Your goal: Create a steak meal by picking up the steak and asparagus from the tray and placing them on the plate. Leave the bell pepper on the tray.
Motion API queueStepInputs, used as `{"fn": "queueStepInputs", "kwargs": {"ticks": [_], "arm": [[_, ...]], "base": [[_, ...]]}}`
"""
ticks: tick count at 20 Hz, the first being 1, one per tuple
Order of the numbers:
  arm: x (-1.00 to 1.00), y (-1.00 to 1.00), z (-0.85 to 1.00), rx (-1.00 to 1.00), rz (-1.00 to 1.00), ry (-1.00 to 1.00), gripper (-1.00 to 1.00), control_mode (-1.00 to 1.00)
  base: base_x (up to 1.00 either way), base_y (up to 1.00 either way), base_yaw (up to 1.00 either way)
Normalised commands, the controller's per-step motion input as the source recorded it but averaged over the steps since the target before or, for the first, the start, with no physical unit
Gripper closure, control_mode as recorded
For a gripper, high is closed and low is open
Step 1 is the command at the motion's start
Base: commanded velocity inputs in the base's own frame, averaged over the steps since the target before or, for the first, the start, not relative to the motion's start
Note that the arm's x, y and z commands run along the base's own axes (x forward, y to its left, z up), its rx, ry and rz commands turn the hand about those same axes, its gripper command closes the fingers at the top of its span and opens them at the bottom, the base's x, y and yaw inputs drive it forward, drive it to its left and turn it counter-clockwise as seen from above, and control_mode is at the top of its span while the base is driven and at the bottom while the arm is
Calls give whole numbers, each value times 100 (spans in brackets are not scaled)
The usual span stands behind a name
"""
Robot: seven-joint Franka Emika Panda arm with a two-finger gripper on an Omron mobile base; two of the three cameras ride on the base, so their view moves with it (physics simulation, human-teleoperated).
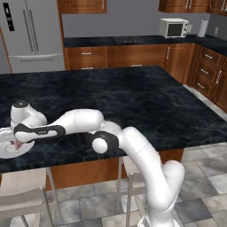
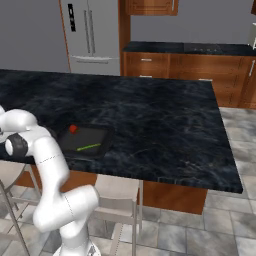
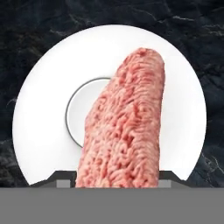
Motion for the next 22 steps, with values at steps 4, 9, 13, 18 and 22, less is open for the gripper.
{"fn": "queueStepInputs", "kwargs": {"ticks": [4,9,13,18,22], "arm": [[-15,-37,-16,0,0,-14,-100,-100],[-29,-39,-13,1,0,-26,-100,-100],[-65,-92,0,10,-1,-28,-100,-100],[-88,-100,0,16,-3,-21,-100,-100],[-33,-100,43,21,-4,-4,-100,-100]], "base": [[0,0,0],[0,0,0],[0,0,0],[0,0,0],[0,0,0]]}}
